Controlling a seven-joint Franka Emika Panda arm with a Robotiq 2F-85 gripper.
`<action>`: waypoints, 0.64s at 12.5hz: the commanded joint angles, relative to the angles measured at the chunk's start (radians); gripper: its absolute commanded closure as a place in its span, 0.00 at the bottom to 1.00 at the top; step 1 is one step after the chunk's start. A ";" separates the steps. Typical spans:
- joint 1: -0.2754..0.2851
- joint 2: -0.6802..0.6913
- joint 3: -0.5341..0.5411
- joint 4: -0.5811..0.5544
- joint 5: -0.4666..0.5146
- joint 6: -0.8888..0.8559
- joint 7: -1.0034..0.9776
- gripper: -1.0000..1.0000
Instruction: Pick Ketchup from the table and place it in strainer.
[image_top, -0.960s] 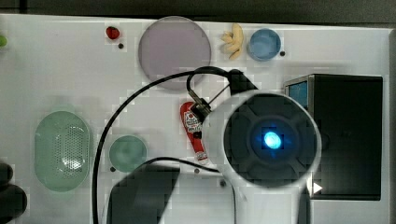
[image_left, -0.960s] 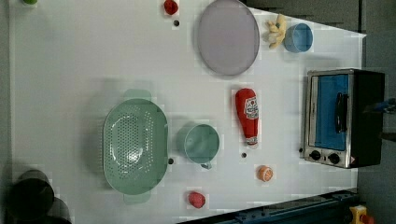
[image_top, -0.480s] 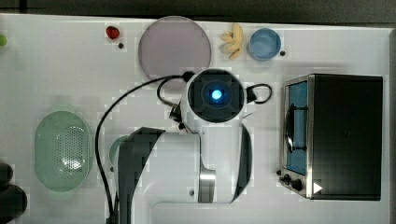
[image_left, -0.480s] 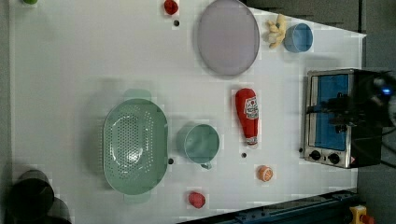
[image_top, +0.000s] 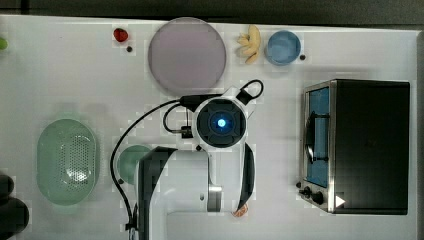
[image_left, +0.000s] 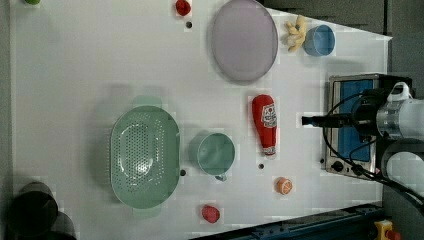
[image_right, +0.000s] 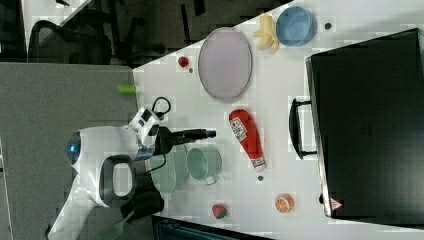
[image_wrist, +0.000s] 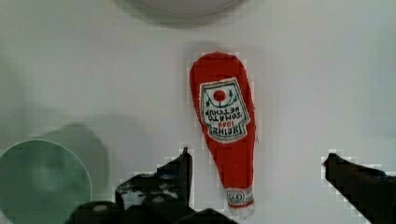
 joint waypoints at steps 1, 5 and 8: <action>-0.009 0.079 0.002 -0.034 -0.020 0.090 -0.097 0.00; -0.008 0.210 0.004 -0.034 -0.096 0.203 -0.096 0.00; -0.009 0.287 0.004 -0.038 -0.096 0.261 -0.094 0.00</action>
